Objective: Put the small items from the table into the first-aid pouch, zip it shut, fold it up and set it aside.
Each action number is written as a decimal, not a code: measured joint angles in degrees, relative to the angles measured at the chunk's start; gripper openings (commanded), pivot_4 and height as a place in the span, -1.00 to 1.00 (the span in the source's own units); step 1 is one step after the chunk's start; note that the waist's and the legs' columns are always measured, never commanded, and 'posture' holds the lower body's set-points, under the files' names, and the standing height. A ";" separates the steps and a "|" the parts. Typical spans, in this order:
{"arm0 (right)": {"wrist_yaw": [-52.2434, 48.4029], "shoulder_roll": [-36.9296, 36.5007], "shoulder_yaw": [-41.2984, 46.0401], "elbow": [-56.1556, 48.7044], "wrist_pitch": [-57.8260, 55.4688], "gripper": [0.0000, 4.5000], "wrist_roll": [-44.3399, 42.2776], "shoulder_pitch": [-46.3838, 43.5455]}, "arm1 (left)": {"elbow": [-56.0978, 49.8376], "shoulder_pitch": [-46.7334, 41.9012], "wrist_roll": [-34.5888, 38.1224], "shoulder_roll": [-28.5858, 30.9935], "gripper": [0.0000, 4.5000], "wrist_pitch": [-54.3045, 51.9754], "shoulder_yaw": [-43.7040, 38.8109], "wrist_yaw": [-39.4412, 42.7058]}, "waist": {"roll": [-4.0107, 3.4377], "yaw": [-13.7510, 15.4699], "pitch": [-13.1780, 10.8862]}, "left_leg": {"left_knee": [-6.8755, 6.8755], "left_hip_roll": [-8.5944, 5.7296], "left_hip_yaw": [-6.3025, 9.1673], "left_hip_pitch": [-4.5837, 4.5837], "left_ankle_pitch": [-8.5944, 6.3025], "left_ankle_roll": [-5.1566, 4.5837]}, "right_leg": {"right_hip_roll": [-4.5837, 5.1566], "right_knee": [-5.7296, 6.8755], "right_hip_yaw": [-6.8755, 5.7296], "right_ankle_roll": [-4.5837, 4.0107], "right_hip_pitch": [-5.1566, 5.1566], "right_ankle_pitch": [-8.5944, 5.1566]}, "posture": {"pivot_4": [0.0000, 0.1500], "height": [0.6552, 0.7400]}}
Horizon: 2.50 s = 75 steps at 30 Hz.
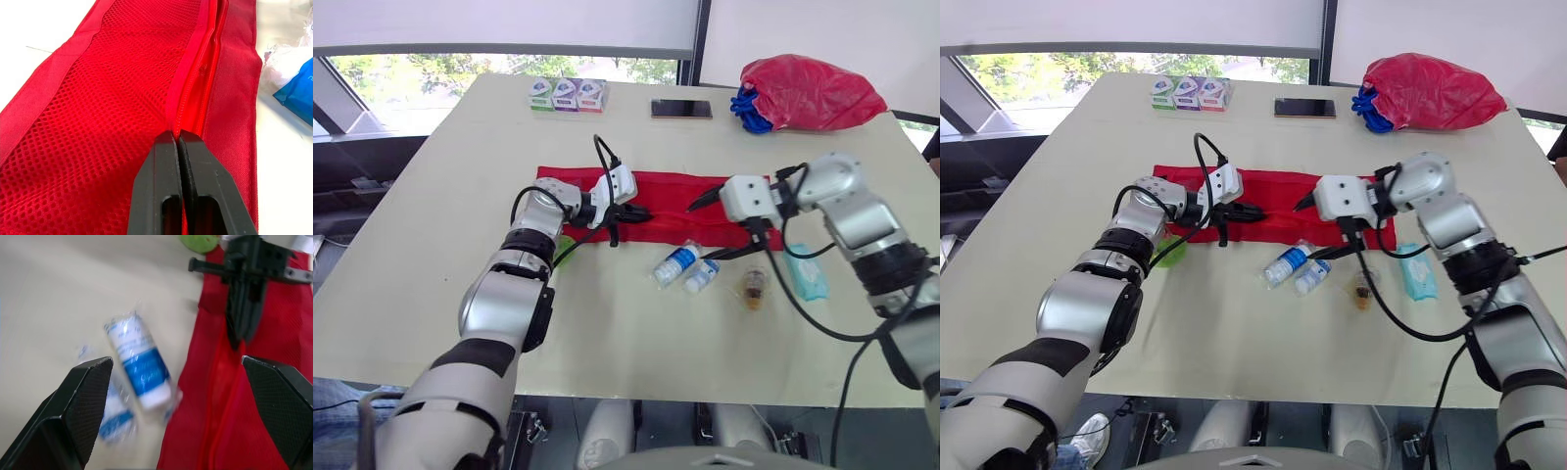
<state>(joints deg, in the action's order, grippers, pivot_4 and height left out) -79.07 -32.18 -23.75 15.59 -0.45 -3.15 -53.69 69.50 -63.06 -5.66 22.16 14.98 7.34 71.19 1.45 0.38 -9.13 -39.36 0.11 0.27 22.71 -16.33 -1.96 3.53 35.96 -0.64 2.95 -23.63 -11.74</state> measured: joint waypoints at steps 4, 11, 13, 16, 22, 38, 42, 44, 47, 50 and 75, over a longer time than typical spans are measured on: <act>1.67 4.33 -3.17 4.32 2.17 1.00 4.78 -1.66 | 0.01 0.09 0.01 -0.24 -0.97 0.35 0.00 -0.11 | 0.00 -0.03 0.00 | 0.02 -0.01 -0.01 0.00 0.01 0.01 | 0.00 -0.02 -0.01 0.00 0.00 0.00 | 1.00 1.00; 3.78 6.40 -6.60 13.18 6.31 1.00 12.59 -5.05 | 0.01 0.42 0.01 -0.04 -0.97 0.46 -0.01 -0.17 | -0.02 -0.56 -0.01 | 0.02 -0.02 -0.02 -0.01 0.01 0.02 | -0.01 0.01 -0.01 0.00 0.00 0.00 | 1.00 1.00; 3.73 6.85 -7.29 15.26 7.55 1.00 14.36 -6.20 | 0.01 0.42 0.02 -0.15 -0.97 0.46 -0.01 -0.23 | -0.02 -0.91 -0.01 | 0.02 -0.02 0.00 -0.03 0.01 0.02 | -0.01 0.03 -0.03 0.00 0.00 0.00 | 1.00 1.00; 3.83 7.10 -8.16 17.37 8.28 1.00 16.45 -6.04 | 0.01 0.42 0.02 -0.16 -0.97 0.46 -0.01 -0.26 | -0.03 -1.17 -0.01 | 0.03 -0.02 0.01 -0.03 0.01 0.02 | -0.01 0.02 -0.01 0.00 0.00 0.00 | 1.00 1.00; 1.36 7.13 -8.63 16.64 9.83 1.00 17.11 -5.09 | 0.01 0.42 0.02 -0.28 -0.97 0.47 -0.01 -0.33 | -0.03 -1.20 0.00 | 0.03 -0.02 0.09 -0.03 0.01 0.02 | 0.00 0.01 0.00 0.00 0.00 0.00 | 1.00 1.00; -3.90 6.26 -6.68 7.71 -3.46 -1.00 13.84 -0.15 | 0.01 0.42 0.04 -1.38 -1.00 0.48 -0.01 -0.33 | -0.03 -1.13 0.00 | 0.03 -0.02 0.14 -0.02 0.01 0.02 | 0.00 0.03 -0.01 -0.01 0.00 0.00 | 1.00 1.00; -4.53 4.66 -3.59 2.19 -16.57 -1.00 10.66 0.46 | 0.01 0.41 0.13 -1.59 -1.00 0.36 -0.11 -0.25 | -0.03 -1.08 0.00 | 0.02 -0.02 0.14 -0.02 0.00 0.01 | 0.02 0.04 -0.01 -0.01 0.00 0.00 | 1.00 1.00; -2.52 3.60 -1.35 0.39 -20.61 -1.00 10.06 0.48 | 0.00 0.42 0.29 -1.73 -1.00 0.05 -0.18 -0.14 | -0.03 -1.00 0.00 | 0.02 -0.02 0.15 -0.02 0.00 0.01 | 0.02 0.05 -0.02 -0.01 0.00 0.00 | 1.00 1.00; 1.97 1.75 2.37 -1.29 -23.78 -1.00 9.73 1.00 | -0.17 0.42 1.01 -1.83 -1.00 -0.82 -0.55 0.15 | -0.03 -0.99 0.00 | 0.03 -0.02 0.15 -0.02 0.00 0.00 | 0.02 0.04 -0.02 -0.01 0.00 0.00 | 1.00 1.00; 6.10 -0.77 4.61 -4.24 -29.16 -1.00 9.77 2.97 | -0.65 0.41 1.72 -2.12 -1.00 -2.22 -1.05 0.38 | -0.03 -0.97 0.00 | 0.04 -0.03 0.13 0.00 -0.01 -0.01 | 0.03 0.02 -0.02 -0.01 0.00 0.00 | 1.00 1.00; 30.12 -0.01 -0.51 -23.14 -63.74 -1.00 12.29 11.37 | -19.01 8.54 3.24 -8.86 -1.00 -14.05 0.19 -4.44 | -0.05 -1.07 0.02 | 0.03 -0.03 0.17 -0.02 -0.09 -0.15 | 0.04 0.07 0.00 -0.01 0.00 0.01 | 1.00 1.00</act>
<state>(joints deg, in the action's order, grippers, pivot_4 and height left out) -48.96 -32.18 -24.26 -7.55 -64.18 9.14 -42.32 50.49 -54.52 -2.42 13.30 0.93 7.53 66.74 1.40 -0.69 -9.11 -39.33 0.08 0.44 22.69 -16.42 -2.11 3.57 36.03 -0.64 2.94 -23.63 -11.74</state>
